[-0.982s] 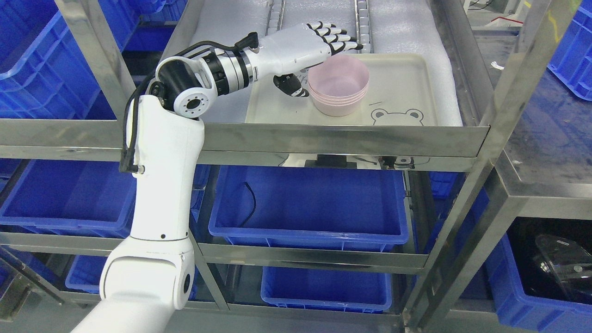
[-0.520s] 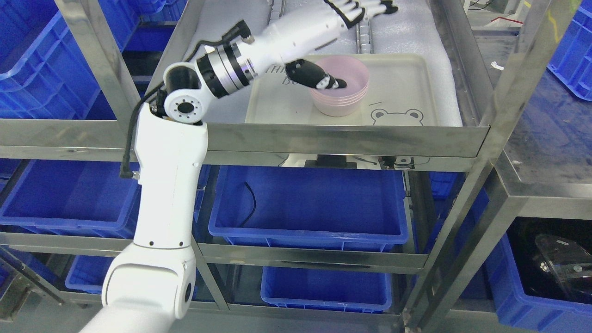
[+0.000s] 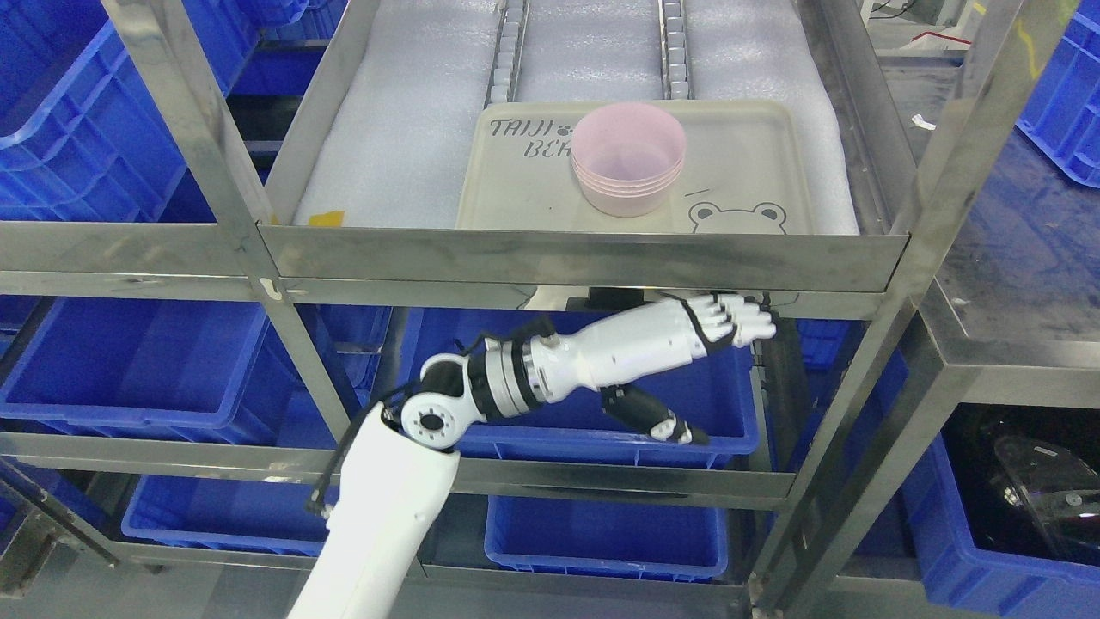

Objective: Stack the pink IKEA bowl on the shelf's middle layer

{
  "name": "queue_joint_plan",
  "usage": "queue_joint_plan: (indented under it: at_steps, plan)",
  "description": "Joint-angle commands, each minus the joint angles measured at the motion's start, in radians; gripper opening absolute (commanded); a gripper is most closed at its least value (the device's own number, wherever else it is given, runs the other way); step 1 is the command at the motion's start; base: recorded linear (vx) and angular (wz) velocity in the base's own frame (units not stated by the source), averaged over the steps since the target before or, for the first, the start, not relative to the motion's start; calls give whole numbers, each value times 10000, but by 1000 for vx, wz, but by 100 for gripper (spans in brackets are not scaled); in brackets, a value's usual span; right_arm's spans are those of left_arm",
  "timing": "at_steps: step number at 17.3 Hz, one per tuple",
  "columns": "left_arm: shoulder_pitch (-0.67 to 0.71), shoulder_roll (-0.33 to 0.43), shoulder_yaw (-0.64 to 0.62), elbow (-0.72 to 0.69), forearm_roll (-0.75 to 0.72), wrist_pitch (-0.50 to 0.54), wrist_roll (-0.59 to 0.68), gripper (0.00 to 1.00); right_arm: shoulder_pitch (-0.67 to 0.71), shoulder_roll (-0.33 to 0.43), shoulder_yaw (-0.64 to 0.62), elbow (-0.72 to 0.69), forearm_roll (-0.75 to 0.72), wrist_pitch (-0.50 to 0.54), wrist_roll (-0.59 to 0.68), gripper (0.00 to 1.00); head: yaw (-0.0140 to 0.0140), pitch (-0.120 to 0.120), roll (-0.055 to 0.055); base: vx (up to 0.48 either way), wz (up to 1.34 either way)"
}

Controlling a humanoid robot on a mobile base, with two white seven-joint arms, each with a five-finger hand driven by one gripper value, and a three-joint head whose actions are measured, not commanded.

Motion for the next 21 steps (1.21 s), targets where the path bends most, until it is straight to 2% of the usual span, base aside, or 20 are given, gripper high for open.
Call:
queue_joint_plan:
  at_steps: [1,3,4,6,9,10,11,14,16,21]
  plan:
    - [3809,168,-1219,-346,350,-11,66,99,31,-175,0,-175,0,-8,-3,100,0,0,0,0,0]
    - [4580,168,-620,495,334,-11,356,99,46,-175,0,-175,0,-8,-3,100,0,0,0,1,9]
    - [4689,168,-283,773,334,-11,889,98,46,-175,0,-175,0,-8,-3,100,0,0,0,2,18]
    - [4706,168,346,1066,365,-11,2574,98,31,-175,0,-175,0,-8,-3,100,0,0,0,-2,33]
    - [4721,168,1145,960,822,-11,4385,97,31,-175,0,-175,0,-8,-3,100,0,0,0,0,0]
    - [4721,168,1223,869,1205,291,5182,97,31,-175,0,-175,0,-8,-3,100,0,0,0,0,0]
    - [4721,168,1345,640,1467,1040,6481,97,31,-175,0,-175,0,-8,-3,100,0,0,0,1,-17]
    - [4599,168,1469,438,1698,2438,8314,99,31,-175,0,-175,0,-8,-3,100,0,0,0,0,-6]
    - [4446,168,1606,438,2310,3299,8839,100,31,-175,0,-175,0,-8,-3,100,0,0,0,0,0]
    - [4399,168,2236,392,2467,3502,8733,100,31,-175,0,-175,0,-8,-3,100,0,0,0,0,0]
